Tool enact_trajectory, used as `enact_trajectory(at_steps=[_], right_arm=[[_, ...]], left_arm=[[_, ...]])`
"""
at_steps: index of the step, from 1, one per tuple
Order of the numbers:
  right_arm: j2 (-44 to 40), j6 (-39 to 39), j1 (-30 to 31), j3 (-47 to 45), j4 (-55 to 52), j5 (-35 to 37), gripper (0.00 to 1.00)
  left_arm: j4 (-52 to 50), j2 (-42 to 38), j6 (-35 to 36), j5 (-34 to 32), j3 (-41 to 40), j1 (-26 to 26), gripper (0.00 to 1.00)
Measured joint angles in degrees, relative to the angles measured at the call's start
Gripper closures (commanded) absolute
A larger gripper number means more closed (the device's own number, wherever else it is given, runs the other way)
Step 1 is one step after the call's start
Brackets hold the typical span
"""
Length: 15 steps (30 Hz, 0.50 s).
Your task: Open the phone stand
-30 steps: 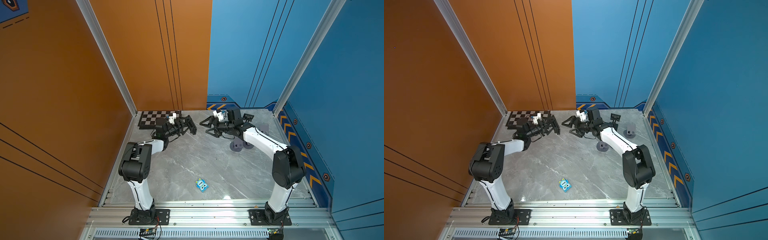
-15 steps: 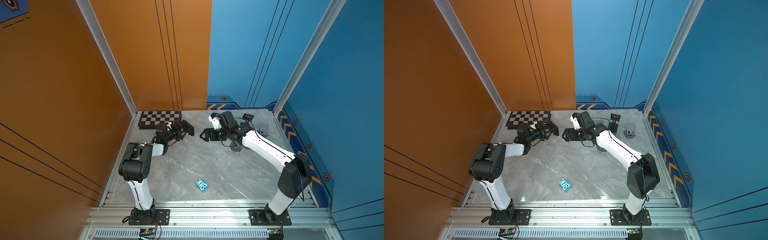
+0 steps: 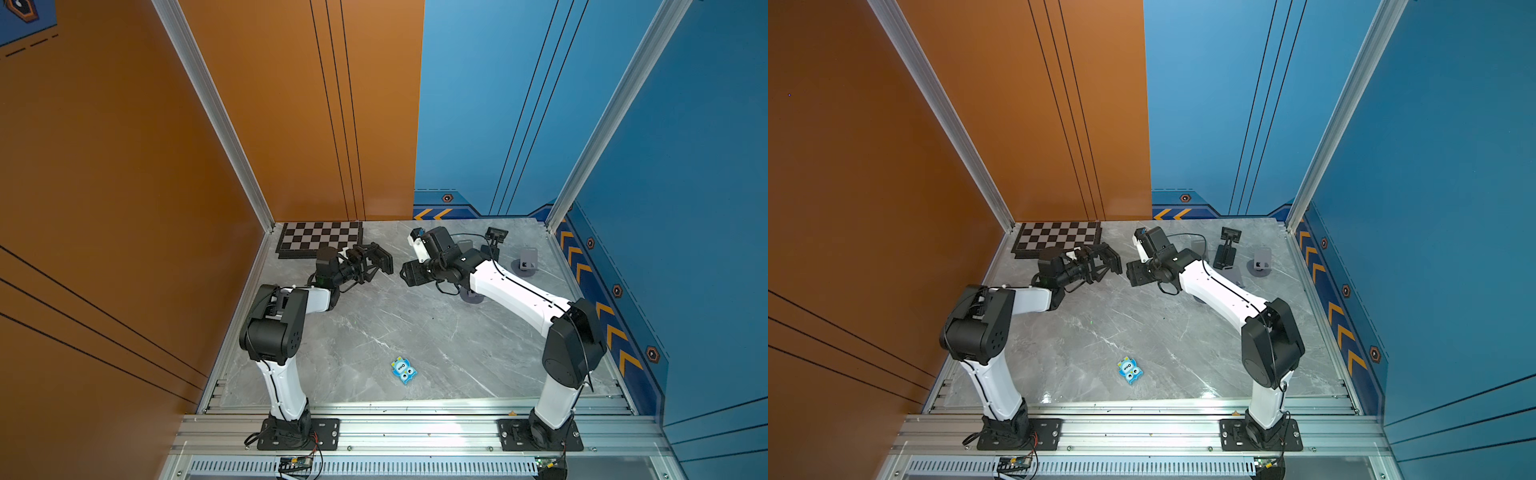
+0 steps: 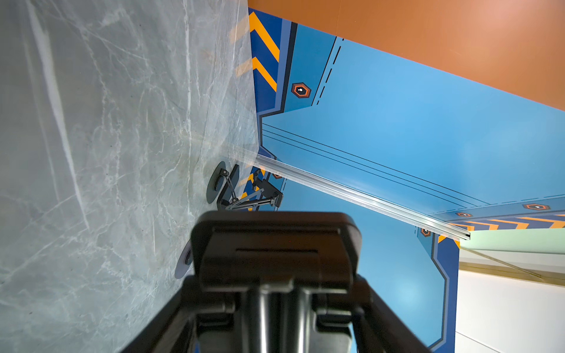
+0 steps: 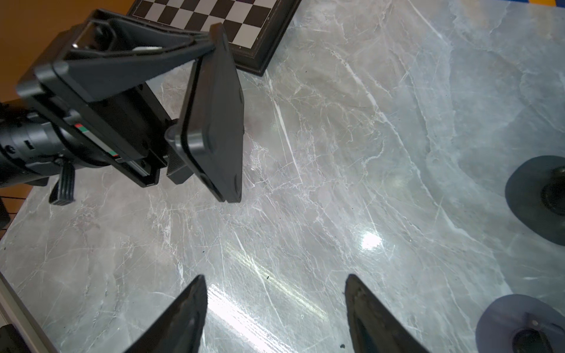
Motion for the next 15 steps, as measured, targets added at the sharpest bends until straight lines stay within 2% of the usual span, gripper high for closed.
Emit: enact_trajectory(at_steps=[3, 15], right_arm=[[0.6, -0.2, 0.0, 0.3, 0.0, 0.0, 0.4], [2.8, -0.2, 0.4, 4.2, 0.5, -0.5, 0.42]], left_arm=[[0.0, 0.0, -0.2, 0.7, 0.1, -0.6, 1.0], [0.0, 0.4, -0.2, 2.1, 0.6, -1.0, 1.0]])
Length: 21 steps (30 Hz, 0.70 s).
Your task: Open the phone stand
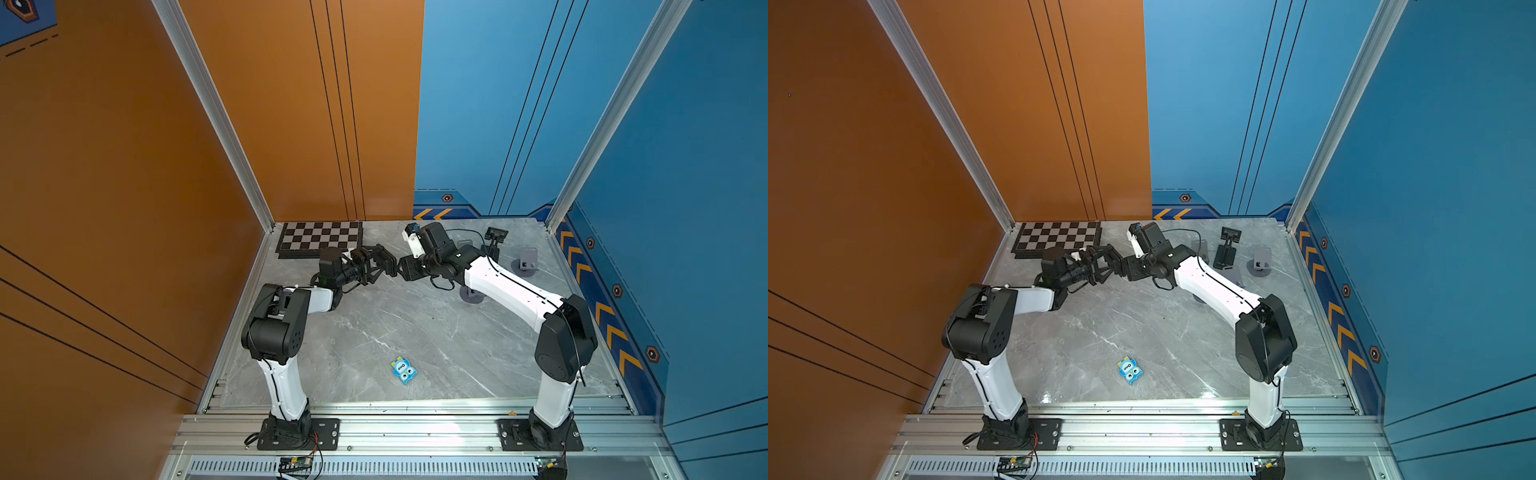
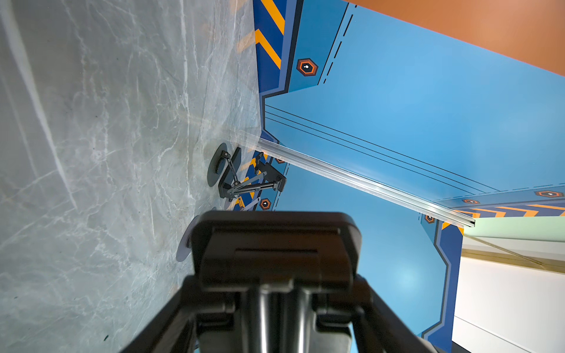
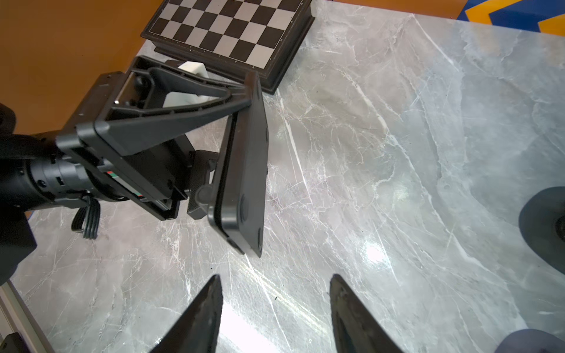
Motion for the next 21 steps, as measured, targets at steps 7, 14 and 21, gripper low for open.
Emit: enact_trajectory(at_steps=[7, 14, 21], right_arm=[[3.6, 0.0, 0.0, 2.1, -0.1, -0.3, 0.43], [4.7, -0.2, 0.0, 3.6, -0.4, -0.3, 0.44], [5.8, -2.1, 0.5, 5.4, -0.9, 0.5, 0.68]], left_arm=[[0.1, 0.0, 0.0, 0.5, 0.3, -0.3, 1.0], [0.0, 0.0, 0.0, 0.4, 0.3, -0.2, 1.0], [-0.1, 0.0, -0.5, 0.0, 0.3, -0.3, 1.0]])
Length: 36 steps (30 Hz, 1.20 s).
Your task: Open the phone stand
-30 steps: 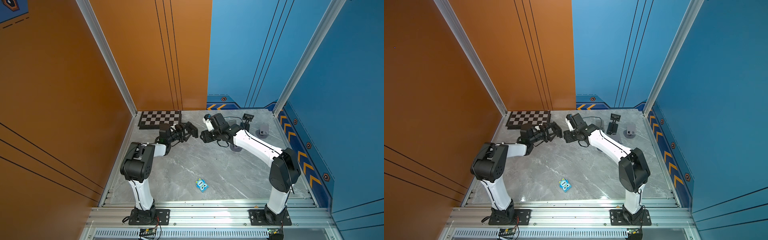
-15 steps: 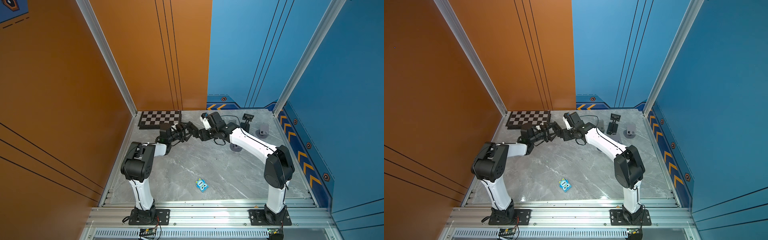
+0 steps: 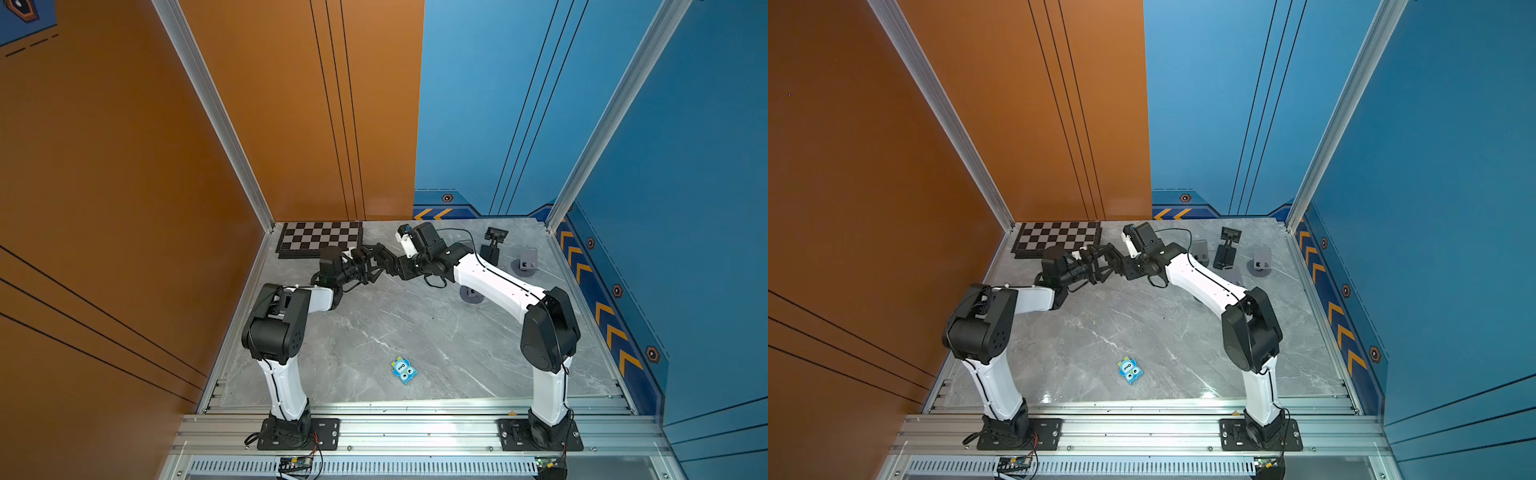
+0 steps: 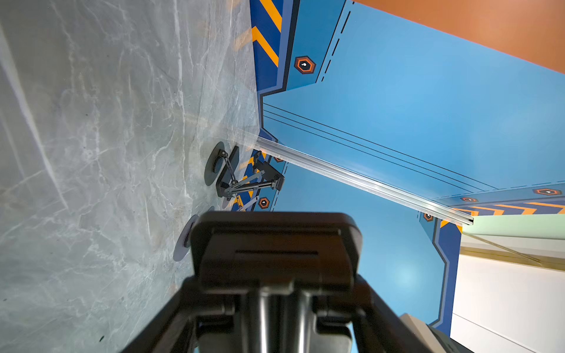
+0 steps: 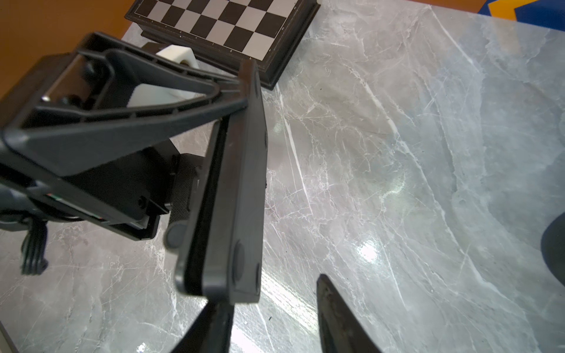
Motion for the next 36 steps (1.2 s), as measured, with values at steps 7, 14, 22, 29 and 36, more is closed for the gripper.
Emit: enact_trajectory(at_steps=[7, 14, 22, 29, 36], right_arm=[[3.8, 0.2, 0.4, 6.2, -1.5, -0.1, 0.76], [8.1, 0.5, -0.1, 10.8, -1.6, 0.0, 1.0], [8.3, 0.8, -0.6, 10.8, -2.2, -1.0, 1.0], [8.3, 2.8, -3.1, 11.0, -2.2, -6.3, 1.0], [8.1, 4.5, -6.2, 11.5, -2.8, -12.4, 1.0]], left_arm=[[0.1, 0.0, -0.6, 0.2, 0.0, -0.9, 1.0], [-1.3, 0.0, -0.8, 0.4, 0.0, -2.6, 1.0], [-2.6, 0.0, -0.8, 0.5, 0.1, -2.6, 1.0], [-4.7, 0.3, -0.1, 1.5, 2.3, -2.6, 0.72], [-5.6, 0.7, 0.5, 2.1, 4.4, -3.2, 0.39]])
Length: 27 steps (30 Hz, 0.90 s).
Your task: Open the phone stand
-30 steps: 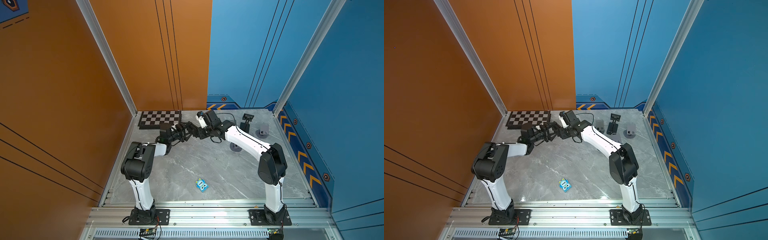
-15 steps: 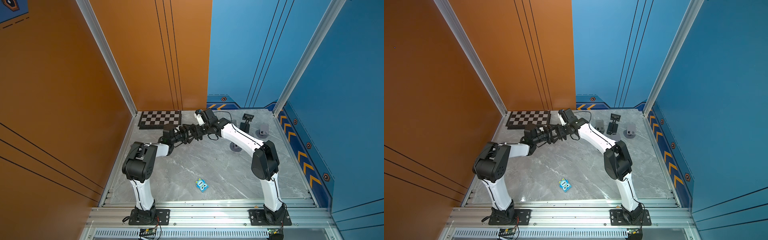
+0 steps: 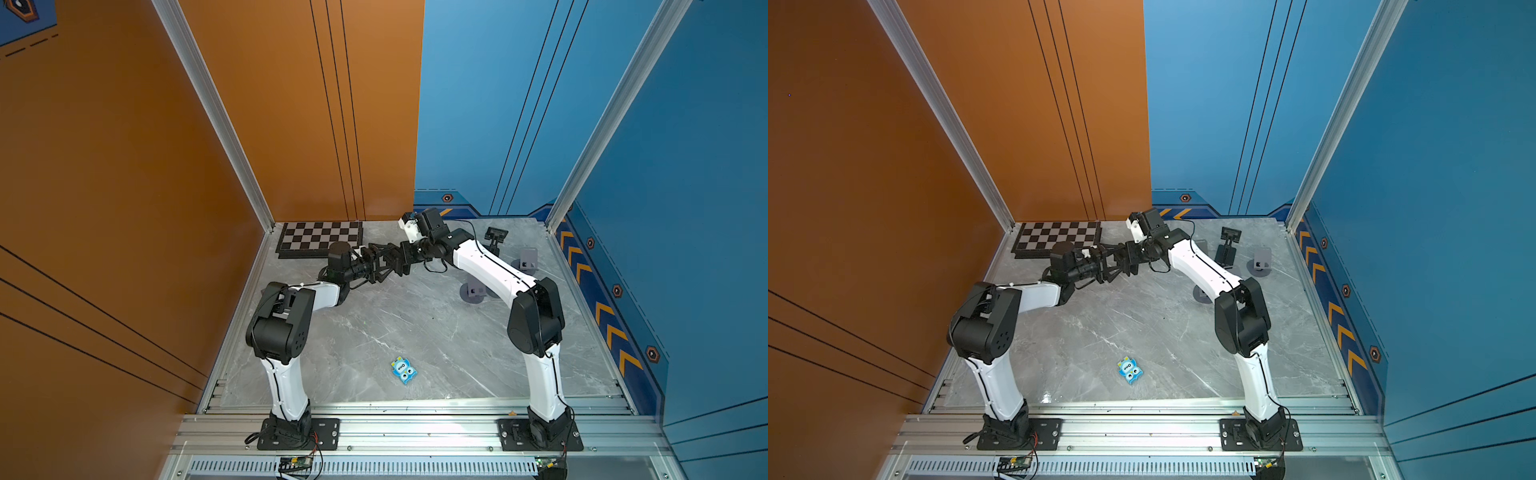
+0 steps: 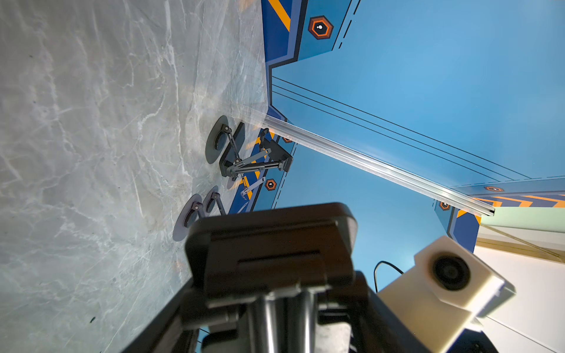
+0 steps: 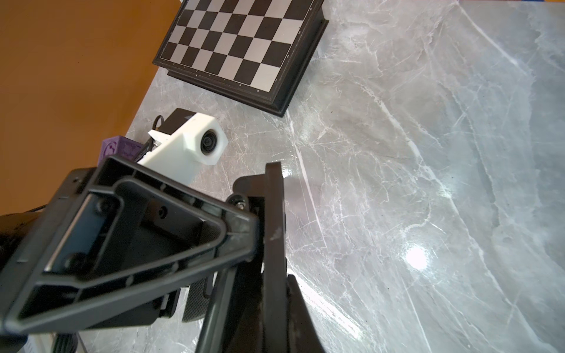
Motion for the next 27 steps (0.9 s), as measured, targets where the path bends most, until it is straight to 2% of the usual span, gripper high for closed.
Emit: enact_trajectory(at_steps=[12, 19, 27], right_arm=[[-0.2, 1.3, -0.7, 1.2, -4.4, 0.4, 1.0], [-0.2, 2.3, -1.2, 1.3, -4.5, 3.8, 1.0], [-0.2, 0.5, -0.5, 1.5, -4.7, 7.0, 1.0]], left_arm=[[0.0, 0.1, 0.6, -0.8, 0.1, -1.9, 0.2], [2.7, 0.1, 2.0, 1.8, 0.6, -4.7, 0.19], [2.4, 0.1, 3.3, 3.6, 1.0, -5.0, 0.18]])
